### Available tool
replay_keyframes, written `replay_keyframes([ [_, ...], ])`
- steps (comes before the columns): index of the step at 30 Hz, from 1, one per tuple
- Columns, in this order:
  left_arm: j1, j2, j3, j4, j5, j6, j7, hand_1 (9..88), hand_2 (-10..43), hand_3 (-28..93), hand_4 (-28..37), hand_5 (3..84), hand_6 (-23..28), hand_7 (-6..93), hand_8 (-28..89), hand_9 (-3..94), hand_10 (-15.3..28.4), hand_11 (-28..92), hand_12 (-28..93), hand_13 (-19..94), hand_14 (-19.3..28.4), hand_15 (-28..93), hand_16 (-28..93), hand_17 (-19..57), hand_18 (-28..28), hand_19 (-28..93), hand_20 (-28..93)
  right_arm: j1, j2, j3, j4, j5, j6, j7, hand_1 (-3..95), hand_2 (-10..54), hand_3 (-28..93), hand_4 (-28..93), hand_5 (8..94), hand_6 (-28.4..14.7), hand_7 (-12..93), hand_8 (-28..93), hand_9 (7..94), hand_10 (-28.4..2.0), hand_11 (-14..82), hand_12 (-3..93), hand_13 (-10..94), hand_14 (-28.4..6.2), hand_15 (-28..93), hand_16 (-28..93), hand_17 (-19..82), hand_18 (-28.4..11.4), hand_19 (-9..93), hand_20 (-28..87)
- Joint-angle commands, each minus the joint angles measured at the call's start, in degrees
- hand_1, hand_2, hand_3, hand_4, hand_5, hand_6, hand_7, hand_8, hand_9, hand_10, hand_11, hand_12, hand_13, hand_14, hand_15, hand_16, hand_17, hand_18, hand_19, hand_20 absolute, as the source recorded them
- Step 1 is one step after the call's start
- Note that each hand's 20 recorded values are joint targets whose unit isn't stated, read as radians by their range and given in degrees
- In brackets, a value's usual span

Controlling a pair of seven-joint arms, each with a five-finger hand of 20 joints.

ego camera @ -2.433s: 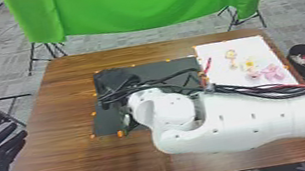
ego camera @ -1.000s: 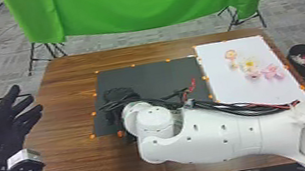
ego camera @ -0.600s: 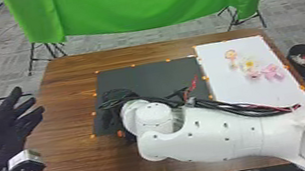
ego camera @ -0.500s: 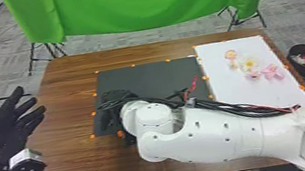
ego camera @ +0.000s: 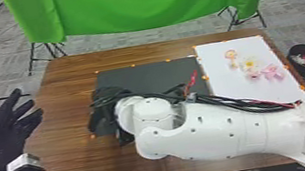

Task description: Arrange flowers

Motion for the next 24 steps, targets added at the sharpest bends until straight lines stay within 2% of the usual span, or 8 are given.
replay_keyframes([
  [1, 5.02, 0.43, -2.09, -1.63, -1.46, 2.13, 2.67, 28.0, 6.5, 63, -21.2, 31.2, 7.2, 7.6, -7, 26.4, 18.2, 24, 11, 18, 27.4, 56, -12, -10.3, 28.4, 51, 1, 1.19, 0.03, 3.07, -1.31, 0.24, -4.70, -1.50, 31.5, -8.2, 72, -24, 56.8, -5.5, 13, -9, 80.8, -14.2, 28.5, 17.9, 78, -10.4, 52, 15, 52, -15.2, 93, -3],
  [2, 4.70, -0.04, -2.00, -1.56, -1.00, 1.98, 2.21, 27.9, 6.4, 63, -21.3, 31.2, 7.1, 7.6, -7, 26.4, 18.2, 24, 11, 18, 27.5, 56, -12, -10.3, 28.4, 51, 1, 2.25, 0.43, 2.32, -1.35, 0.64, -3.97, -1.37, 31.4, -8.1, 72, -24, 56.6, -5.7, 12, -9, 80.6, -14.4, 28.4, 17.8, 78, -10.4, 52, 15, 52, -15.2, 93, -3],
  [9, 11.18, -0.04, -3.20, -2.88, -3.48, 4.18, 6.98, 27.5, 6.4, 62, -21.7, 31.1, 7.1, 7.3, -7, 26.4, 18.2, 24, 11, 18, 27.6, 56, -12, -10.2, 28.4, 50, 1, 5.69, 4.51, 2.88, -5.05, 2.99, -5.07, -2.02, 30.7, -7.0, 72, -24, 55.4, -5.9, 12, -9, 79.2, -15.0, 27.4, 17.4, 77, -11.0, 52, 15, 51, -15.8, 93, -4],
  [13, 13.76, 0.02, -4.38, -3.44, -3.85, 4.54, 7.71, 27.5, 6.4, 62, -21.6, 31.1, 7.0, 7.2, -7, 26.5, 18.3, 23, 11, 18, 27.6, 56, -12, -10.2, 28.4, 50, 1, 7.17, 10.47, 6.12, -9.71, 7.13, -6.01, -2.47, 30.5, -5.6, 72, -24, 55.1, -5.9, 12, -9, 78.0, -15.3, 26.6, 17.2, 76, -11.8, 52, 14, 50, -16.1, 93, -6],
  [17, 14.01, 0.80, -3.53, -3.34, -4.49, 5.12, 8.99, 27.6, 6.4, 62, -21.6, 31.1, 7.1, 7.1, -7, 26.6, 18.3, 23, 11, 19, 27.5, 56, -12, -10.1, 28.4, 51, 1, 5.55, 18.18, 11.42, -13.71, 8.99, -5.83, -3.06, 30.7, -3.8, 72, -24, 55.7, -5.8, 12, -9, 74.5, -16.1, 24.0, 16.4, 74, -12.8, 51, 14, 48, -16.7, 93, -10],
  [18, 14.51, 0.20, -3.86, -3.70, -4.22, 5.03, 8.45, 27.6, 6.4, 62, -21.6, 31.1, 7.1, 7.1, -7, 26.6, 18.3, 23, 11, 19, 27.5, 56, -12, -10.1, 28.4, 51, 1, 3.77, 19.64, 14.01, -14.42, 8.81, -6.32, -3.26, 30.9, -3.4, 73, -24, 55.9, -5.8, 12, -9, 73.7, -16.4, 23.1, 16.2, 73, -12.9, 51, 14, 48, -16.6, 93, -10],
  [21, 14.98, 1.48, -2.86, -3.67, -5.12, 5.77, 9.75, 27.6, 6.4, 62, -21.6, 31.1, 7.1, 7.1, -7, 26.6, 18.3, 23, 11, 19, 27.6, 56, -12, -10.0, 28.4, 51, 1, 1.50, 25.22, 17.26, -15.59, 9.62, -2.53, -3.02, 31.1, -2.8, 73, -24, 56.4, -5.8, 13, -9, 72.0, -16.8, 22.0, 16.0, 72, -13.1, 52, 13, 47, -16.7, 93, -12],
  [24, 14.01, 1.83, -1.93, -3.43, -4.82, 5.48, 9.09, 27.7, 6.4, 62, -21.6, 31.2, 7.1, 7.1, -7, 26.6, 18.3, 23, 11, 19, 27.6, 56, -12, -10.0, 28.4, 51, 1, 0.84, 30.20, 18.26, -14.75, 10.60, 1.21, -1.53, 31.2, -2.4, 75, -23, 56.6, -5.6, 13, -9, 69.8, -17.5, 20.4, 15.7, 71, -13.2, 52, 13, 46, -16.8, 93, -13],
])
